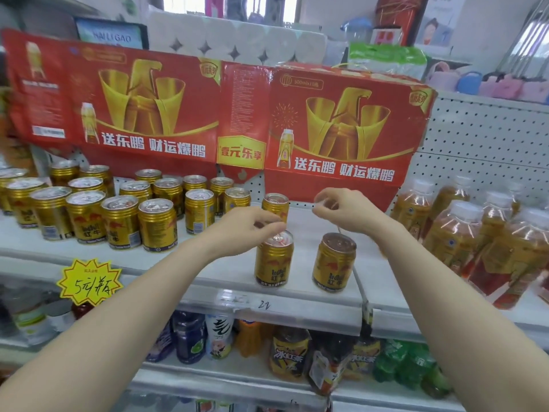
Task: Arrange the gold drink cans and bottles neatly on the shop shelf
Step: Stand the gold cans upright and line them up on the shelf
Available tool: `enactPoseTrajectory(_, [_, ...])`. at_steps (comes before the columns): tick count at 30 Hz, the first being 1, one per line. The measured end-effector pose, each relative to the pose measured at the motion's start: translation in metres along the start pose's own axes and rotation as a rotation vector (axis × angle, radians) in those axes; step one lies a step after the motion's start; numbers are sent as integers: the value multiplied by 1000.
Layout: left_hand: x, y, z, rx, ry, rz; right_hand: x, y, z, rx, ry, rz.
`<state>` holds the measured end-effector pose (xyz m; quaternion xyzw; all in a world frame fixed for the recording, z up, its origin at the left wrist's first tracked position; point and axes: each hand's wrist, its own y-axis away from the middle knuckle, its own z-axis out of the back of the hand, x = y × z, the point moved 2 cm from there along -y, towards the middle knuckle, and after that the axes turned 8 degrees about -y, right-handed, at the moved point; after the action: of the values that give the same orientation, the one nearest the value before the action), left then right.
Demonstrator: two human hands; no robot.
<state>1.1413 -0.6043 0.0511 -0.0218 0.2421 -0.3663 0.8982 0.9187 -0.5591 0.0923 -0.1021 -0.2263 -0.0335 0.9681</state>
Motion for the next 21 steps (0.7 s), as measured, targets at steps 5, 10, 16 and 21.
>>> enactPoseTrajectory(5, [38,-31,21,-230,-255,121,21,-66,-15,115,108,143])
enactPoseTrajectory(10, [63,-61,26,-252,-386,186,34,-108,-44,301,178,178])
enactPoseTrajectory(16, [75,-88,13,-98,-500,263,23,-113,-47,355,170,153])
enactPoseTrajectory(21, [72,-94,8,-91,-526,280,-4,-91,-28,339,144,52])
